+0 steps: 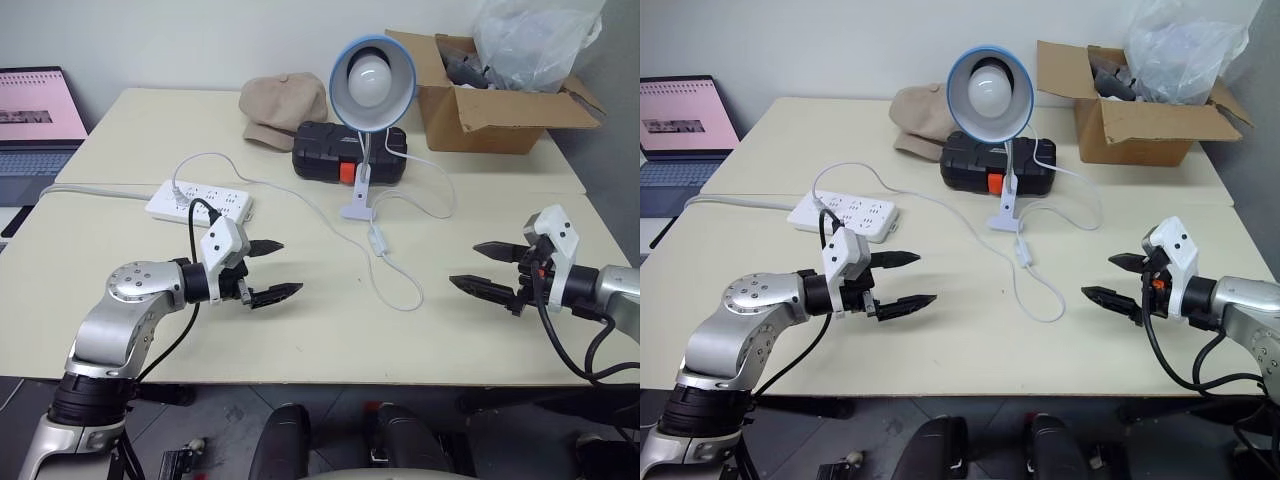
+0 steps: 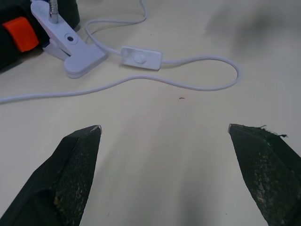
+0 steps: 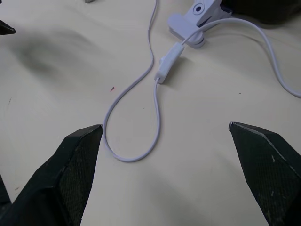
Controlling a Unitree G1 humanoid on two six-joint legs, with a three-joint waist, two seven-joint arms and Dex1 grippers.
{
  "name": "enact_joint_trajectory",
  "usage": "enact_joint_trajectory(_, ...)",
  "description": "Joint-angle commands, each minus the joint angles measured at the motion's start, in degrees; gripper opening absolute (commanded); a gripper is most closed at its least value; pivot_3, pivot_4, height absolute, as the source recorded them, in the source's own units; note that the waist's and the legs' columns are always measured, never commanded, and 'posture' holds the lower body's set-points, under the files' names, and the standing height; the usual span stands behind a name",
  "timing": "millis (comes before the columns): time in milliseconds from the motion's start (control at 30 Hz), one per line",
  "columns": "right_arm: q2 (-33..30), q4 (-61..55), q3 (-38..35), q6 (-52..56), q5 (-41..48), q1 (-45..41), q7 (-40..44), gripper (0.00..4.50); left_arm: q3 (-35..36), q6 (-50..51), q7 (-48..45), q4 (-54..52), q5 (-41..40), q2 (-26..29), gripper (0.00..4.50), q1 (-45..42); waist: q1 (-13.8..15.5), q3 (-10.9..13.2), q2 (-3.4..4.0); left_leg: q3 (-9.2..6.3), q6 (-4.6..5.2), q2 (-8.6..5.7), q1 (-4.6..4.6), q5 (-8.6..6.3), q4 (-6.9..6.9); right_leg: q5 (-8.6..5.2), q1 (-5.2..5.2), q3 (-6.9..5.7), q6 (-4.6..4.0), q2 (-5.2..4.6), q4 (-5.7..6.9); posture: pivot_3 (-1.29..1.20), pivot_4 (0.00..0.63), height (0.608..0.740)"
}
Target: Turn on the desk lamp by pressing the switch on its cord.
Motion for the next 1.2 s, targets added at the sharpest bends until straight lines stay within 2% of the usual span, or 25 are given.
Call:
enact_joint_trajectory(33, 0.2, -0.6, -0.6, -1.2, 0.1, -1.1, -0.2, 4.49, 0.8, -1.3, -0.6, -0.3, -0.3, 0.3, 4.50, -0.8, 0.0, 0.0, 0.00, 0.00, 0.00, 0.00, 0.00, 0.00, 0.00, 0.00, 0.00, 0.01, 0.00, 0.00, 0.00, 0.00, 0.150, 0.740)
enact_joint_trajectory(367, 1.2, 0.1, 1.0, 4.1, 1.0, -3.8, -4.4, 4.49, -0.1, -2.7, -1.1, -0.4, 0.6, 0.4, 4.50, -0.1, 0.0, 0.0, 0.00, -0.01, 0.00, 0.01, 0.00, 0.00, 0.00, 0.00, 0.00, -0.01, 0.00, 0.00, 0.01, 0.00, 0.150, 0.740)
enact_joint_trajectory(533, 3.2, 1.9, 2.6, 10.1, 2.2, -9.0, -8.1, 4.49, -0.8, -4.7, -1.4, -0.1, 2.0, 0.4, 4.50, 0.5, -0.1, 0.0, 0.00, 0.00, 0.00, 0.01, 0.00, 0.00, 0.00, 0.00, -0.01, 0.01, 0.00, 0.00, 0.01, 0.00, 0.150, 0.740)
enact_joint_trajectory(733, 11.4, 13.2, 5.6, 21.0, 1.9, -24.7, -15.6, 4.49, -3.1, -9.3, -2.3, 2.1, 5.1, -0.2, 4.50, 0.4, -0.4, 0.0, 0.01, 0.04, 0.00, 0.03, 0.04, 0.00, 0.00, 0.02, -0.03, 0.06, -0.03, 0.04, 0.06, 0.00, 0.150, 0.740)
enact_joint_trajectory(867, 15.5, 21.2, 8.6, 23.3, -0.7, -32.6, -17.9, 4.49, -4.0, -10.6, -2.2, 2.7, 6.1, -0.6, 4.50, -0.3, -0.1, 0.0, 0.01, 0.03, 0.00, 0.04, -0.08, 0.00, -0.03, -0.01, -0.11, 0.01, -0.06, 0.04, 0.02, 0.00, 0.150, 0.740)
enact_joint_trajectory(967, 21.4, 31.1, 11.6, 22.8, -4.3, -40.0, -20.5, 4.49, -4.9, -11.2, -2.1, 2.5, 6.9, -1.0, 4.50, -0.8, -0.1, 0.0, 0.00, 0.08, 0.01, 0.03, -0.23, 0.00, -0.01, 0.00, -0.26, 0.04, -0.05, 0.03, 0.03, 0.00, 0.150, 0.740)
enact_joint_trajectory(1067, 24.0, 36.5, 14.1, 20.8, -7.2, -43.2, -20.3, 4.49, -5.4, -11.6, -1.9, 2.2, 7.5, -1.3, 4.50, -1.0, -0.2, 0.0, 0.00, 0.10, 0.01, 0.03, -0.30, 0.01, -0.01, 0.01, -0.34, 0.05, -0.05, 0.04, 0.05, 0.00, 0.150, 0.740)
enact_joint_trajectory(1200, 28.5, 49.2, 18.9, 14.3, -12.9, -48.6, -18.9, 4.49, -5.6, -10.9, -1.0, 0.3, 7.7, -1.5, 4.50, -0.4, -0.2, 0.0, 0.01, 0.11, 0.01, 0.03, -0.36, 0.00, -0.02, 0.01, -0.38, 0.03, -0.05, 0.04, 0.04, 0.00, 0.150, 0.740)
